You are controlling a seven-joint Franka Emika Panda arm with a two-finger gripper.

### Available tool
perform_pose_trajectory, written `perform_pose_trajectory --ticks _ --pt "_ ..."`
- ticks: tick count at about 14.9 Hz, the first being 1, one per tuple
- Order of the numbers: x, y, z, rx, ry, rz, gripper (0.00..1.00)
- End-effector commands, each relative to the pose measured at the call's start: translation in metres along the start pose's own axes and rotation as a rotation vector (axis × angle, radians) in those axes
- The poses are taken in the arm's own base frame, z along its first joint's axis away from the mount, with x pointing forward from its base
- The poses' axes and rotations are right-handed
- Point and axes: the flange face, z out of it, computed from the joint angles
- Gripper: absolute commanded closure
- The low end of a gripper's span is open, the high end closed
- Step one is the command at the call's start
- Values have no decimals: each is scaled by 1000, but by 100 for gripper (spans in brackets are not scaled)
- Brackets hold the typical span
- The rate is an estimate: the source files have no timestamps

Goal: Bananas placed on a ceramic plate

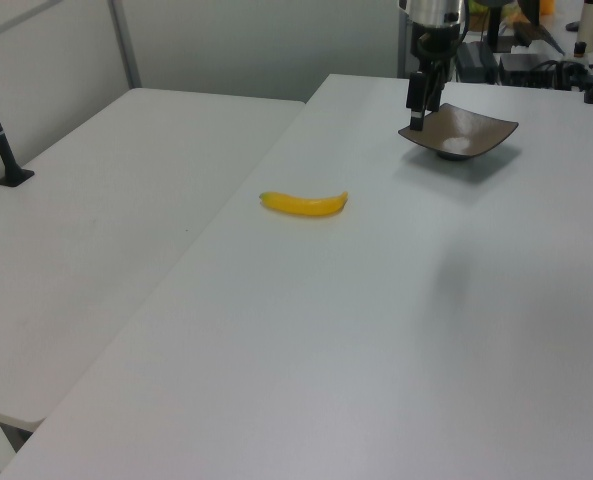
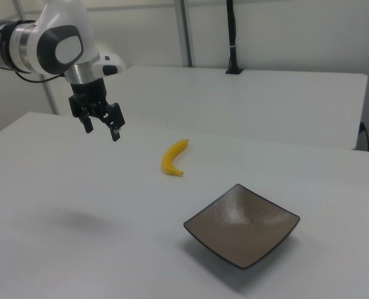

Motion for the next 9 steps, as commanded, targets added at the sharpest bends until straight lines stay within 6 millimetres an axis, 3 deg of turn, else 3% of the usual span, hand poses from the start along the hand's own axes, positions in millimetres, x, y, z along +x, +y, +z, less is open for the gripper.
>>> perform_pose_trajectory --ticks 1,9 --pt "-2 2 3 6 14 -31 0" --pt "0 0 8 -5 9 -50 0"
